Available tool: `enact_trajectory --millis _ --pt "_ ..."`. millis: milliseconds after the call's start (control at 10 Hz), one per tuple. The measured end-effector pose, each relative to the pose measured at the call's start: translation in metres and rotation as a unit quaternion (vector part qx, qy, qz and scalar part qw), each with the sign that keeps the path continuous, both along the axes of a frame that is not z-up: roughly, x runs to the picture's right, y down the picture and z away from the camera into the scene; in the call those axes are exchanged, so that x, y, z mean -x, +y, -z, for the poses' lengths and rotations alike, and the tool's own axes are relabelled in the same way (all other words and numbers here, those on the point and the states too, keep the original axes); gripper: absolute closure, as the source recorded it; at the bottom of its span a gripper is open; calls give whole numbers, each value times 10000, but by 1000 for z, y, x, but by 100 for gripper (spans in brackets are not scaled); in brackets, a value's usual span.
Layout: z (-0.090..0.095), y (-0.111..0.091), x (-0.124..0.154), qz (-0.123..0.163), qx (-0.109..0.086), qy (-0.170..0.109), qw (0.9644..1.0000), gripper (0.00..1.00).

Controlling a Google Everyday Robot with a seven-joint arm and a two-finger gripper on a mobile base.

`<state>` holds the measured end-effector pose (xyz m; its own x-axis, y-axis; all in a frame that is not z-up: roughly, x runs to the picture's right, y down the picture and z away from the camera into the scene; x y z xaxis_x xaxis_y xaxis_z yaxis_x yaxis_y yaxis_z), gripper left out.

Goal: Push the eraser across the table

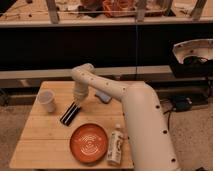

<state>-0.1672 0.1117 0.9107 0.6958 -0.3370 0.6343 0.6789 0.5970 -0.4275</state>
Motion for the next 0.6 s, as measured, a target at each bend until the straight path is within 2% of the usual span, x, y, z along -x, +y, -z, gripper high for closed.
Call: enact_trajectory --millis 200,400,600 --pt "0 0 -1 7 8 6 10000 98" --pt "-3 1 0 84 95 32 9999 98" --pt "-2 -1 -1 88 73 20 9999 98"
